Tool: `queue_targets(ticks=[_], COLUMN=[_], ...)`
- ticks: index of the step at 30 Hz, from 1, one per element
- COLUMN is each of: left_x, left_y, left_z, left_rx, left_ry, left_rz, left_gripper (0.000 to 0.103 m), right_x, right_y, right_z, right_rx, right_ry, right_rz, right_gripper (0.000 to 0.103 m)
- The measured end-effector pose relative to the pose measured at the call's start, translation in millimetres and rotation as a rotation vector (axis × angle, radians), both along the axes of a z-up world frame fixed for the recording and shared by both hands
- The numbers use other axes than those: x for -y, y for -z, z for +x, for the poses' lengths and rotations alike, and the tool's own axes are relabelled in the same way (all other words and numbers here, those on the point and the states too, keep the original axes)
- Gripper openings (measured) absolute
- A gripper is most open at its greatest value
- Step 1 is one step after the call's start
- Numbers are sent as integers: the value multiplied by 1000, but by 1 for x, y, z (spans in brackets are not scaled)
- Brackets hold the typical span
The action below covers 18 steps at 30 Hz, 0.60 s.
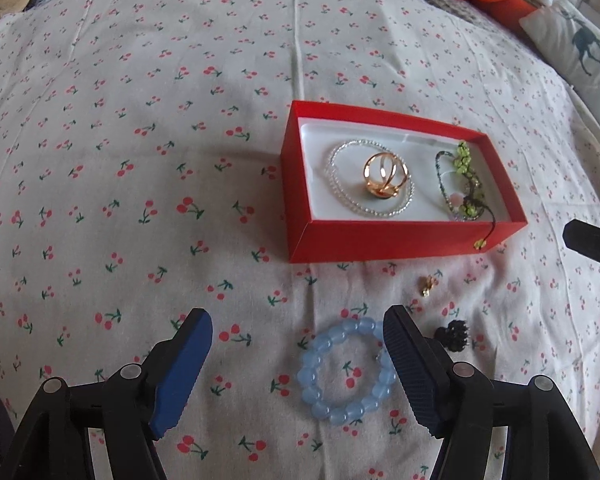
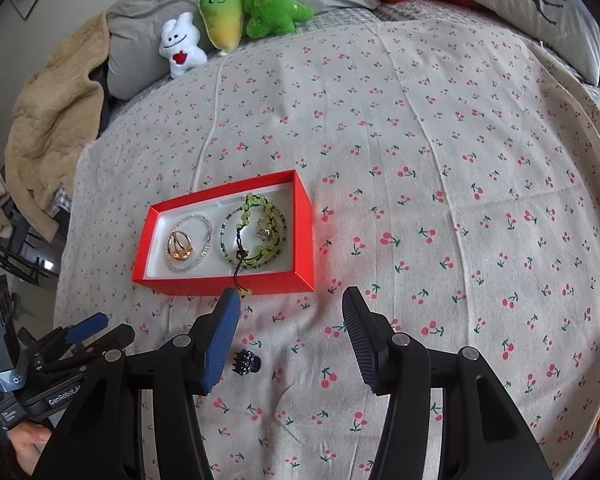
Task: Organize jewelry
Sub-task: 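Open both tools and withdraw them from the box, then grasp the light-blue bead bracelet with the left tool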
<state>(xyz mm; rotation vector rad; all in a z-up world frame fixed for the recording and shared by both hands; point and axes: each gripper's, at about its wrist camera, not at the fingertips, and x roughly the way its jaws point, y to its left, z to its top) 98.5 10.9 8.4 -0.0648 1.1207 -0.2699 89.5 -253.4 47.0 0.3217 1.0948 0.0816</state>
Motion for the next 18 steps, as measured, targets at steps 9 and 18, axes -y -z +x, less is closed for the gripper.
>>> queue_targets(ticks=[9,18], left_x=[9,14], left_y=[18,44], left_z=[-17,-43], left_rx=[-64,-21], left_ry=[69,196], left_rz=[29,90], left_gripper=[82,86], right_x=[-20,-55], right_y=[22,56], right_z=[-8,-33], right_rx=[-93,-147], right_ry=[-66,-228], right_rz=[-21,-143], right_gripper=[57,65])
